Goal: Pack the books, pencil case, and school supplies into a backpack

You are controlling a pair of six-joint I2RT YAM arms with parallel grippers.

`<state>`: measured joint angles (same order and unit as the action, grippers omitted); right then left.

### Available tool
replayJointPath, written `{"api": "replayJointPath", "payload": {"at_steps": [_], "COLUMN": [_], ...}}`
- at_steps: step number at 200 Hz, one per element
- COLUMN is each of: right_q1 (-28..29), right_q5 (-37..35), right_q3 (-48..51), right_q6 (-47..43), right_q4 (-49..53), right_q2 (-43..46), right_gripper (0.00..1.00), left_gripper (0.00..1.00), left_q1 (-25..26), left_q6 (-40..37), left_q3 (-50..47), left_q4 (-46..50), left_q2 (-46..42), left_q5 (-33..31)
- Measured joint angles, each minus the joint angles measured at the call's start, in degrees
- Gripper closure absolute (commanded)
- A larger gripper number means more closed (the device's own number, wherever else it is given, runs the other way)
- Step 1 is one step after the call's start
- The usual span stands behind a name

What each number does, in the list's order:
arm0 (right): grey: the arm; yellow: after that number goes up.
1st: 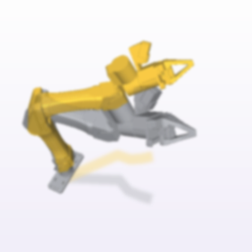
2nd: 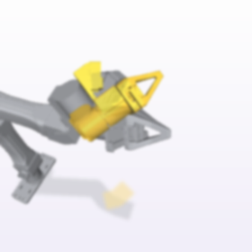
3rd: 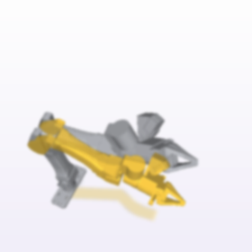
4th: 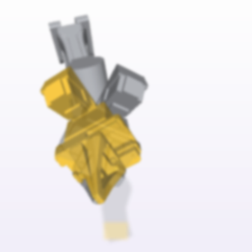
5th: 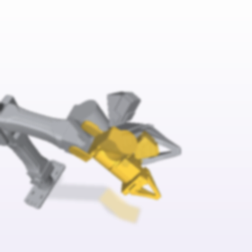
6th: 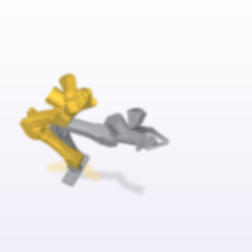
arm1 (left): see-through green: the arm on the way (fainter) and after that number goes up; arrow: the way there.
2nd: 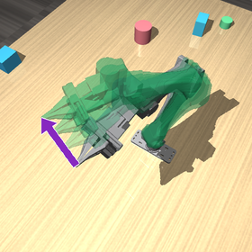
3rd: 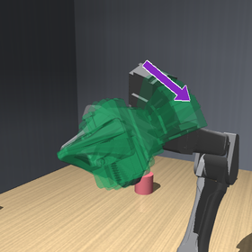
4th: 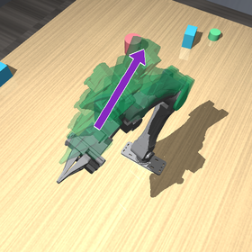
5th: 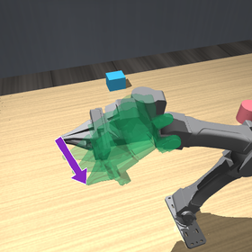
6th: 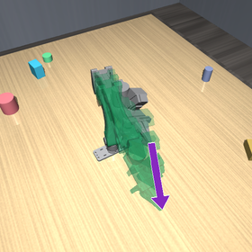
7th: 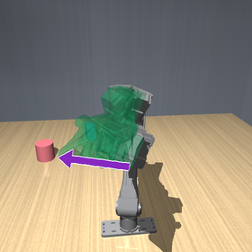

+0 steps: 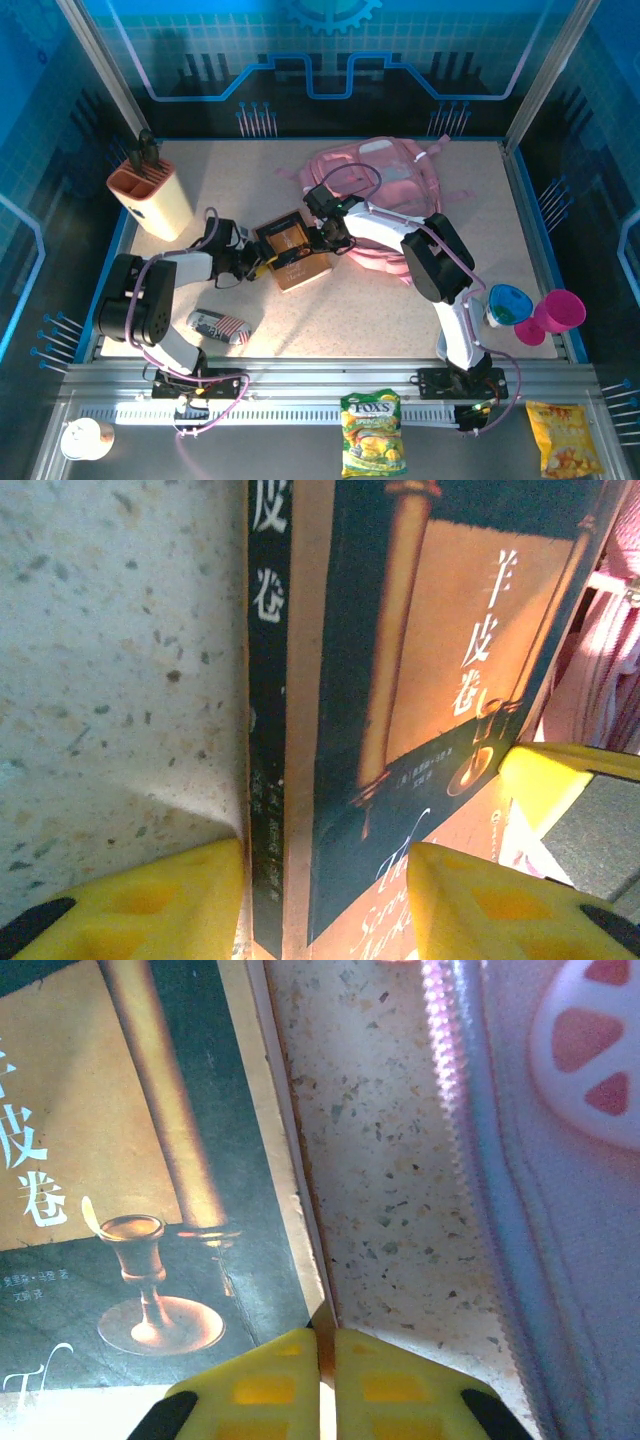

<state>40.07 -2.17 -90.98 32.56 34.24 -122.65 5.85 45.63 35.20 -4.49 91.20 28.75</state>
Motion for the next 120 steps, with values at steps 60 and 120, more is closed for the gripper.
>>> {"api": "replayJointPath", "payload": {"at_steps": [60, 120], "right_q1": [-0.07, -0.48], "right_q5": [0.02, 0.96], "right_q3": [0.0, 0.28], "right_q6": [0.02, 0.04], "right_q4": [0.02, -0.31], "right_q2": [0.0, 0.0], "right_gripper": [0.9, 0.91], "left_gripper": [0.54, 0.65], "left_q1": [0.33, 0.09], "left_q6": [0.17, 2.56], "left_q3": [0.72, -0.92], "left_q4": [0.48, -6.78], "left_q2": [0.26, -0.22], "left_q5": [0.59, 5.49]}}
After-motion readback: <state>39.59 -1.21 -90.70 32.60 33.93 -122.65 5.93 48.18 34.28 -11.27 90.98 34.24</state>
